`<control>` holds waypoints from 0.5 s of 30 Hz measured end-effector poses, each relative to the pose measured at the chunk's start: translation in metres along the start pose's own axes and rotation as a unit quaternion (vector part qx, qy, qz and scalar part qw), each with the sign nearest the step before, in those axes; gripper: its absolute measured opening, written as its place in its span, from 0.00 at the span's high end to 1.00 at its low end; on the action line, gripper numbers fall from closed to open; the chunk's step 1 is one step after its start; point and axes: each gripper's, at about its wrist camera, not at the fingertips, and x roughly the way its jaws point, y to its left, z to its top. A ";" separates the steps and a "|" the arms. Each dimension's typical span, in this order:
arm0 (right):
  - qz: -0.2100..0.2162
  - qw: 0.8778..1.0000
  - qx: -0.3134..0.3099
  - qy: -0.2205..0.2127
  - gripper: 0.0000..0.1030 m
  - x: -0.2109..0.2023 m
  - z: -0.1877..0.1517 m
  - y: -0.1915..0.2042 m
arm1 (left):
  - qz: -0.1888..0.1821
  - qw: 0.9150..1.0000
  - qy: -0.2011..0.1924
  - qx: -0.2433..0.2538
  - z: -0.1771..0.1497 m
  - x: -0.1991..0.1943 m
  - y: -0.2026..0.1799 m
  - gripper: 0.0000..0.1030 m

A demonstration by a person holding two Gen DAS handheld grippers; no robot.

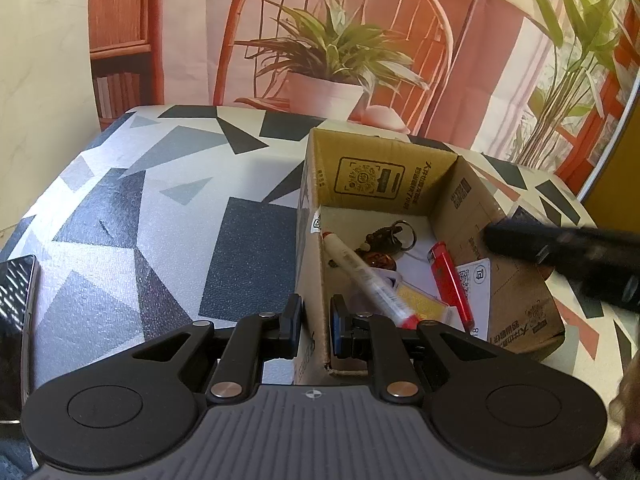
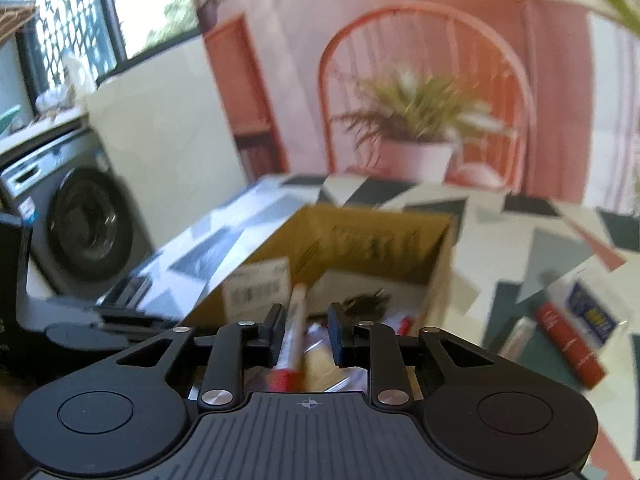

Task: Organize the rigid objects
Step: 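Carry the white-and-red marker into the box and open the right gripper, then move the right gripper back and grasp the clear glue tube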

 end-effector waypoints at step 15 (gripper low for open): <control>-0.158 0.983 0.088 -0.024 0.69 -0.012 -0.034 -0.097 | 0.009 1.000 -0.007 0.019 -0.002 -0.002 -0.005 0.85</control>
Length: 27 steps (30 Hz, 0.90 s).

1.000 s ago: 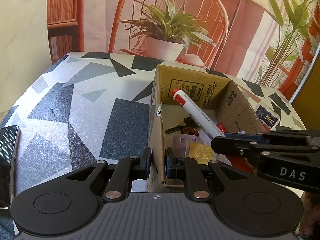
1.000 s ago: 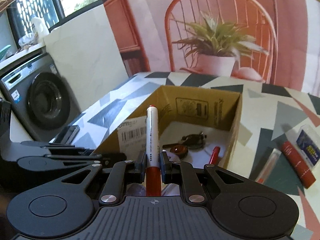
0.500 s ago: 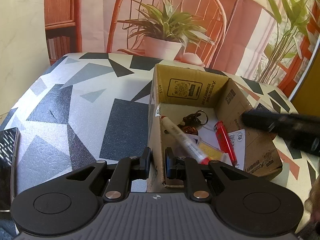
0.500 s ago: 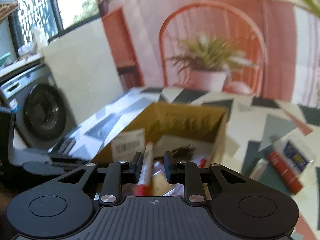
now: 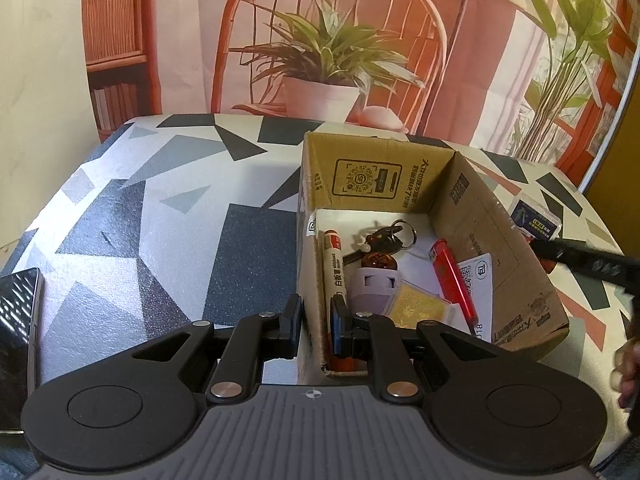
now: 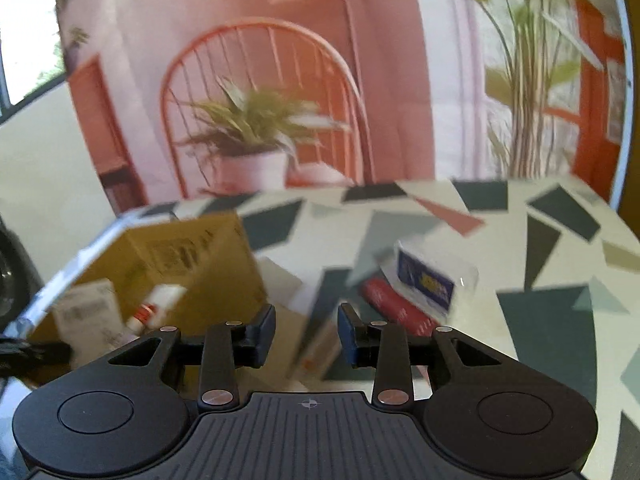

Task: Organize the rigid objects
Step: 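Move the right gripper back and grasp the clear glue tube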

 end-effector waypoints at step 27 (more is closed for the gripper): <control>-0.032 0.995 -0.052 0.073 0.85 0.045 -0.027 0.015 | 0.000 1.000 0.000 -0.001 0.000 0.000 0.000 0.85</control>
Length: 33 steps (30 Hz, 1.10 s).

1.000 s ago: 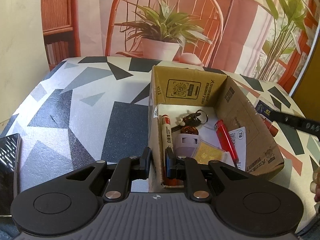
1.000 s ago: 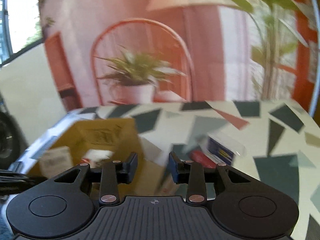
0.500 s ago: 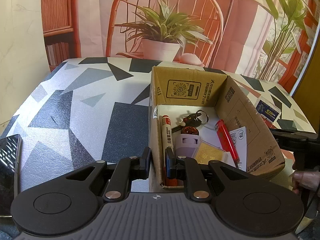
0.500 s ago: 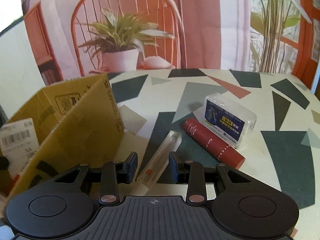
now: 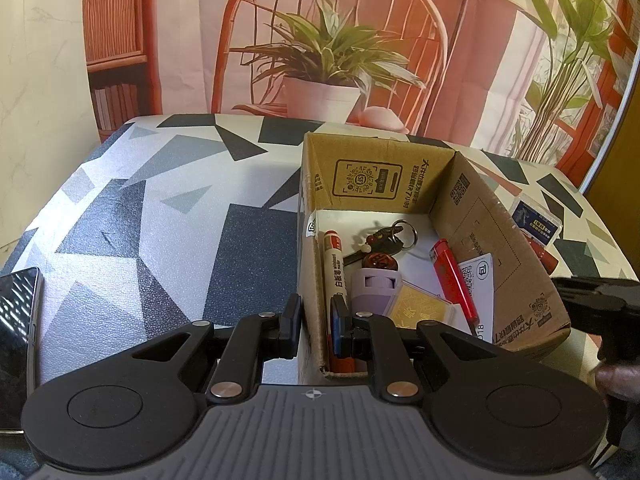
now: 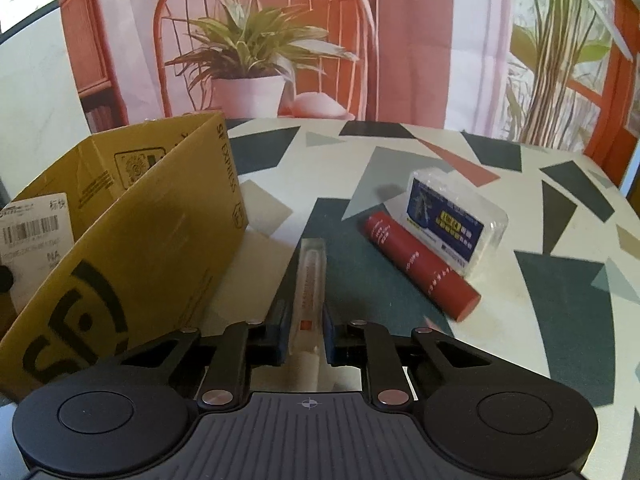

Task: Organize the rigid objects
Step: 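Move the right gripper back and grasp the clear glue tube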

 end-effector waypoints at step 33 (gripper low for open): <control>0.040 0.997 0.063 -0.021 0.86 -0.037 0.002 -0.019 | 0.001 1.000 0.000 0.001 0.000 0.000 0.000 0.85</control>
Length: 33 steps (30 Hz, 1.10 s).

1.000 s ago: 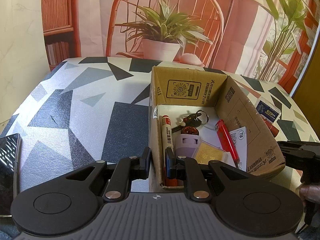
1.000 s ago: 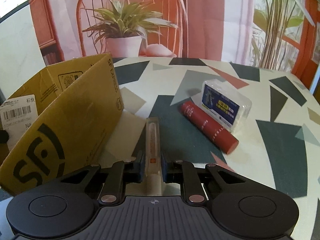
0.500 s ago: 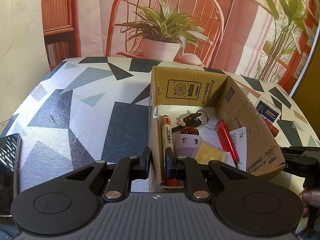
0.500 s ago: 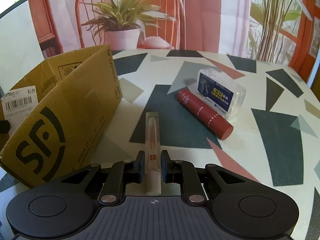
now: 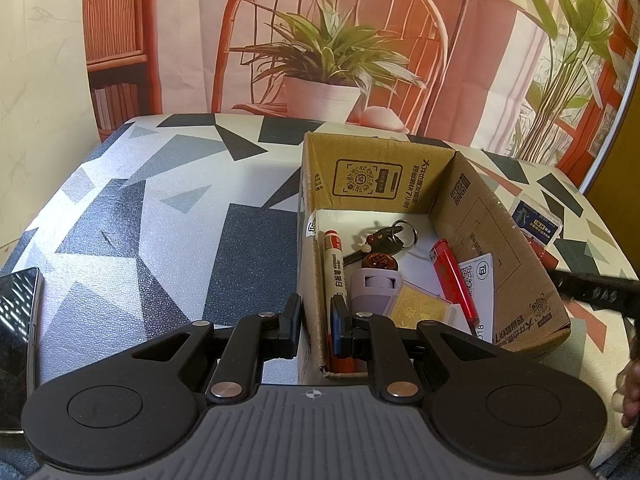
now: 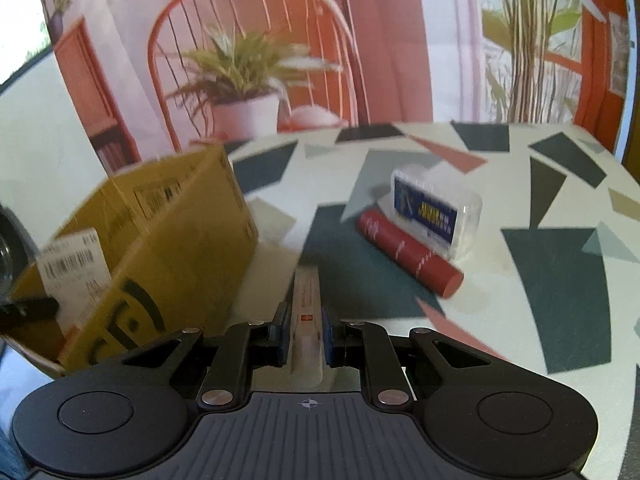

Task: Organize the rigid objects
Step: 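Move the right gripper back and grasp the clear glue tube, then carry the clear glue tube into the box and open the right gripper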

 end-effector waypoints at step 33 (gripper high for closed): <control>0.124 0.980 -0.080 -0.131 0.86 -0.081 0.066 0.078 | 0.000 1.000 0.000 0.001 -0.001 0.001 -0.001 0.85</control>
